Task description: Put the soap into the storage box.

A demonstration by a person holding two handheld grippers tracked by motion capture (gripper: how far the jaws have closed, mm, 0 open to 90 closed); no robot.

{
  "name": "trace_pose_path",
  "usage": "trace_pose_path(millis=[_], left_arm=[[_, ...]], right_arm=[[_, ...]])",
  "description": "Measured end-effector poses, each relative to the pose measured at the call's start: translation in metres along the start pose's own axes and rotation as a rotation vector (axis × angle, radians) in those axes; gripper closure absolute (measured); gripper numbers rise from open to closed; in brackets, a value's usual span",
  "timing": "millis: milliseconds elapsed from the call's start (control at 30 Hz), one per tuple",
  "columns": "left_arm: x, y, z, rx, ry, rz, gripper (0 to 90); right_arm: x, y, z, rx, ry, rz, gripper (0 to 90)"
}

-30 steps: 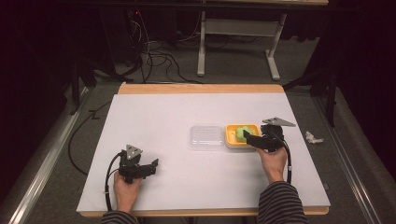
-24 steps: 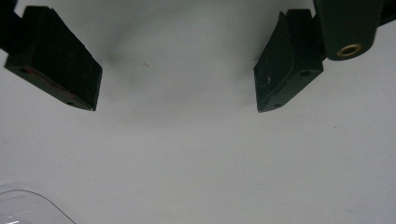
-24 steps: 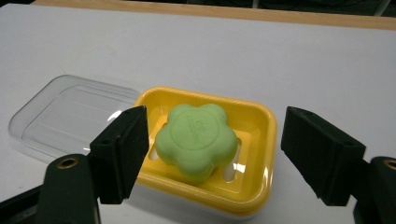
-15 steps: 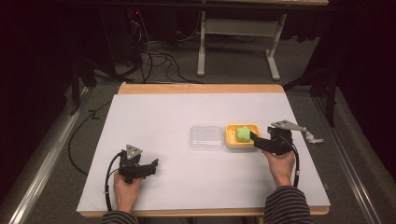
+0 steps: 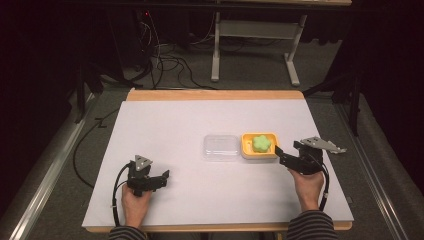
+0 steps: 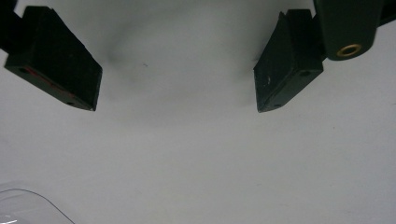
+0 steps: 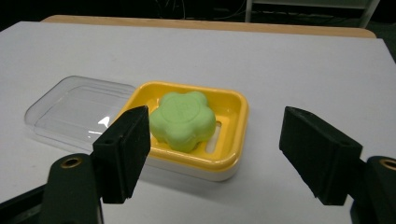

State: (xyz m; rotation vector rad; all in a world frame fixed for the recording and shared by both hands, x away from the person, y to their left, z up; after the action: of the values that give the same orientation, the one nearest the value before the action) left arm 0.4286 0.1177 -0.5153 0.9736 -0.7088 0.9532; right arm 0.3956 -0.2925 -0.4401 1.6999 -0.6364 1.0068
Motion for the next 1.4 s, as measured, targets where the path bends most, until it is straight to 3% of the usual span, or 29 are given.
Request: trace_pose_path(millis=[733, 833, 1133, 1400], left_arm=[[0.001, 0.001, 0.0, -0.004, 0.007, 0.003, 15.8], [0.001, 0.001, 0.0, -0.008, 0.008, 0.005, 15.8], [0.002, 0.002, -0.001, -0.011, 0.01, 0.004, 15.7], [0.002, 0.002, -0.001, -0.008, 0.01, 0.003, 15.8]], right_arm=[[-0.022, 0.039, 0.006, -0.028, -0.027, 0.055, 28.4], [-0.025, 0.046, 0.0, -0.036, -0.029, 0.085, 29.1], [-0.031, 0.048, -0.007, -0.035, -0.034, 0.081, 29.2], [-0.038, 0.049, -0.026, -0.009, -0.005, 0.06, 30.5]])
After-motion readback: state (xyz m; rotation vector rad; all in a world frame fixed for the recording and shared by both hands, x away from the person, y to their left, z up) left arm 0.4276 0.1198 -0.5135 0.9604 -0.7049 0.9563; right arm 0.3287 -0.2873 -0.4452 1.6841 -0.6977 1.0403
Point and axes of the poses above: each handheld gripper's, and its own axes: y roughly backward along the jaws, x roughly out of its top, z roughly to its right, the point moved 6 cm from there along -y, roughly forward along the jaws, and after that the axes turned 6 degrees about x, right-handed, at the moved point
